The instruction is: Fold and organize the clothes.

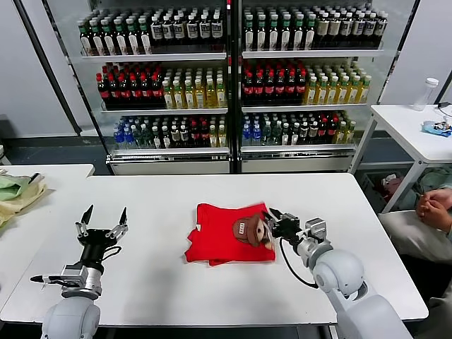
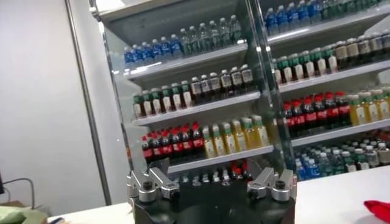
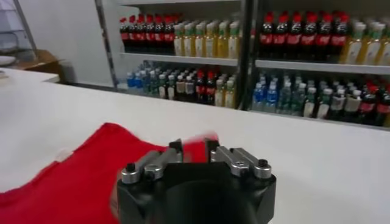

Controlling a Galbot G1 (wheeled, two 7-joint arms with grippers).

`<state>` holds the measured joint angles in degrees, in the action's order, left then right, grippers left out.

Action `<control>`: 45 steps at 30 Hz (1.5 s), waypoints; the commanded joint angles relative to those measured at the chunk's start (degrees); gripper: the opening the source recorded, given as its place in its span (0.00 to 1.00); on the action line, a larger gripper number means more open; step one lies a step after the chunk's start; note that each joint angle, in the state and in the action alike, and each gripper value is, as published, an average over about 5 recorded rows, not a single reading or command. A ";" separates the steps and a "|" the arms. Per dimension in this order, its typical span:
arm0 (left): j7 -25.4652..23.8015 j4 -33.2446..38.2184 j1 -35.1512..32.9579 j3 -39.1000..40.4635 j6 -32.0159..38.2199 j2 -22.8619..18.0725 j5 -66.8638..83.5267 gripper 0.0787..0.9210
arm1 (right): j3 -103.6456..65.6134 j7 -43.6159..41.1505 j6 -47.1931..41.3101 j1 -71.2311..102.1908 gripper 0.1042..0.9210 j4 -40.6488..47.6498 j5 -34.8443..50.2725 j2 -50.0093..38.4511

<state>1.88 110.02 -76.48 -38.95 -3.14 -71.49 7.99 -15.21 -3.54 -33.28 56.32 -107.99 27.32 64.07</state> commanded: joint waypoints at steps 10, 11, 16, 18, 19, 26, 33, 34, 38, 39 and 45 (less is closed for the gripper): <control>-5.83 0.19 3.96 4.03 4.24 0.15 -0.73 0.88 | -12.01 8.42 1.86 8.66 0.68 -12.16 -8.67 -4.32; -6.33 0.06 4.39 4.24 4.82 0.29 -0.82 0.88 | -12.62 7.98 2.76 9.00 0.72 -12.23 -10.25 -4.49; -8.68 -1.86 5.21 5.06 9.25 0.44 0.17 0.88 | -14.57 7.38 7.20 9.17 0.86 -10.03 -15.04 -3.97; -8.82 -2.39 5.29 5.23 9.87 0.38 0.63 0.88 | -14.67 7.47 9.31 8.73 0.87 -7.98 -15.83 -3.29; -8.80 -2.63 5.45 5.17 10.05 0.37 0.90 0.88 | -14.56 7.52 10.24 8.49 0.88 -6.90 -16.13 -2.98; -9.12 -3.58 6.48 3.98 10.75 0.28 1.24 0.88 | -11.54 7.95 12.69 7.05 0.88 -1.73 -18.31 -1.86; -8.63 -4.72 7.34 3.32 11.12 0.02 0.25 0.88 | -11.80 8.09 11.44 7.72 0.88 -1.66 -16.96 -2.18; -8.80 -4.81 7.33 3.20 11.17 0.11 0.13 0.88 | -12.23 8.09 11.44 7.98 0.88 -1.81 -16.95 -2.27; -8.90 -4.88 7.17 2.82 11.10 0.52 -0.09 0.88 | -13.89 8.32 12.67 8.72 0.88 -2.38 -19.43 -1.97; -8.70 -4.82 7.09 2.71 11.06 0.56 -0.19 0.88 | -14.24 8.43 13.14 8.81 0.88 -2.49 -20.30 -1.75; -10.39 -1.90 3.43 2.01 12.63 -0.08 -2.71 0.88 | -16.29 8.26 12.13 10.12 0.88 -4.69 -21.53 -0.54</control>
<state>-6.70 105.95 -70.22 -36.61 7.46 -71.16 7.60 -28.85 4.55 -21.60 64.92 -111.60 9.07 62.58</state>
